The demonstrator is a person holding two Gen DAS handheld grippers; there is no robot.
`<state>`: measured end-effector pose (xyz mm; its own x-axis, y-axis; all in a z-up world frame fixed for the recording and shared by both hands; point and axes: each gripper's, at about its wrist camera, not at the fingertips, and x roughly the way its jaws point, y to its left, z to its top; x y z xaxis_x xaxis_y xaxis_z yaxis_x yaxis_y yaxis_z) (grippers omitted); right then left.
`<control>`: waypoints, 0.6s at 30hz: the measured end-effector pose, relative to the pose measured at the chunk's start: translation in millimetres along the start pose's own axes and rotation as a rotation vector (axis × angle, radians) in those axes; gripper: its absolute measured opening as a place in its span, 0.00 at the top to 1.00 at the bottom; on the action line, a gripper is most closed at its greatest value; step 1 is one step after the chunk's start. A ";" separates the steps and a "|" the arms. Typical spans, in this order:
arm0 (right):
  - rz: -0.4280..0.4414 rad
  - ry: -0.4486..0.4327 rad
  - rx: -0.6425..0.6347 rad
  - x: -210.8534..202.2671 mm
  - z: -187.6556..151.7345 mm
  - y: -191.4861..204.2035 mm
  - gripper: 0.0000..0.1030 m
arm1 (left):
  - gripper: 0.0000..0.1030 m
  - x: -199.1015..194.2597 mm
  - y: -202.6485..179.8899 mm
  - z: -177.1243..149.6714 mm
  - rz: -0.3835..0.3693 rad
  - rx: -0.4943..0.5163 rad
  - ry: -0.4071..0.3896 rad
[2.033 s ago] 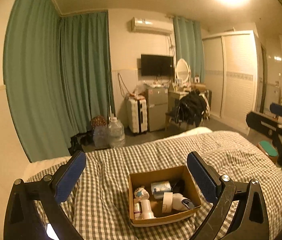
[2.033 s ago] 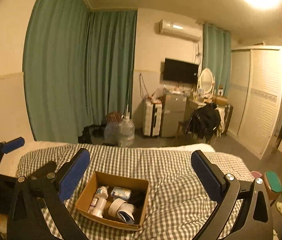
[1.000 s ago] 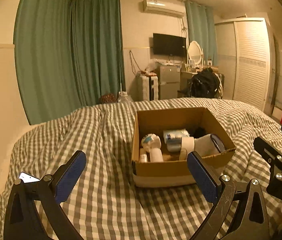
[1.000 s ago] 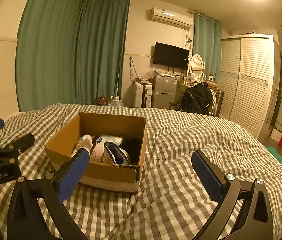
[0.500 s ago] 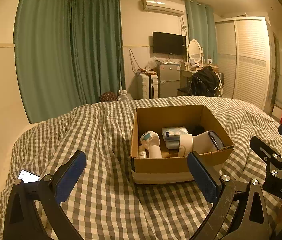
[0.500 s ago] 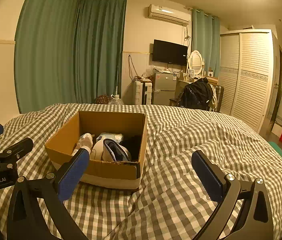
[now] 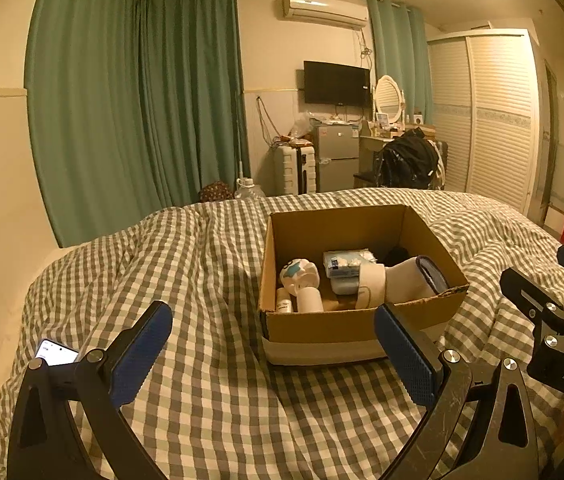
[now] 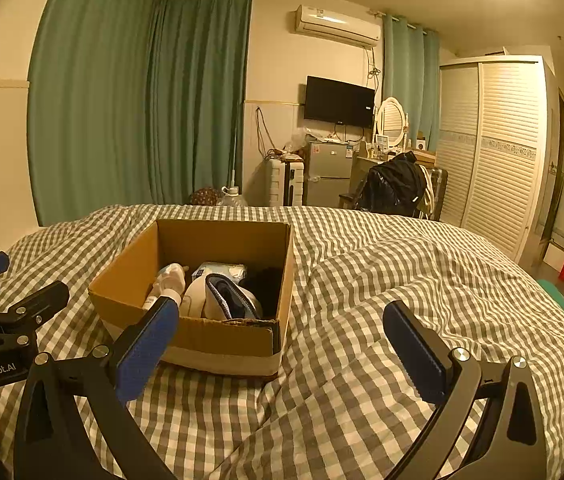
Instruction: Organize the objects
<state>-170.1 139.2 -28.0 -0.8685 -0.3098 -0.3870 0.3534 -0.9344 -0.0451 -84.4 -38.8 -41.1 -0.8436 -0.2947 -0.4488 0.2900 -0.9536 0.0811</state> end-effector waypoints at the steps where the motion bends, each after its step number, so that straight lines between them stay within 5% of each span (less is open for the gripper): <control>1: 0.001 0.001 -0.001 0.0 -0.1 0.3 0.00 | 0.00 0.4 -0.1 0.1 0.002 0.000 0.001; 18: -0.005 0.016 -0.024 3.7 -3.2 7.4 0.00 | 0.00 2.0 1.7 0.5 -0.005 -0.001 0.009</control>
<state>-169.6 131.7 -32.7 -0.8650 -0.3017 -0.4009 0.3570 -0.9315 -0.0692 -85.9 -41.1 -41.4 -0.8409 -0.2892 -0.4575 0.2861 -0.9550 0.0779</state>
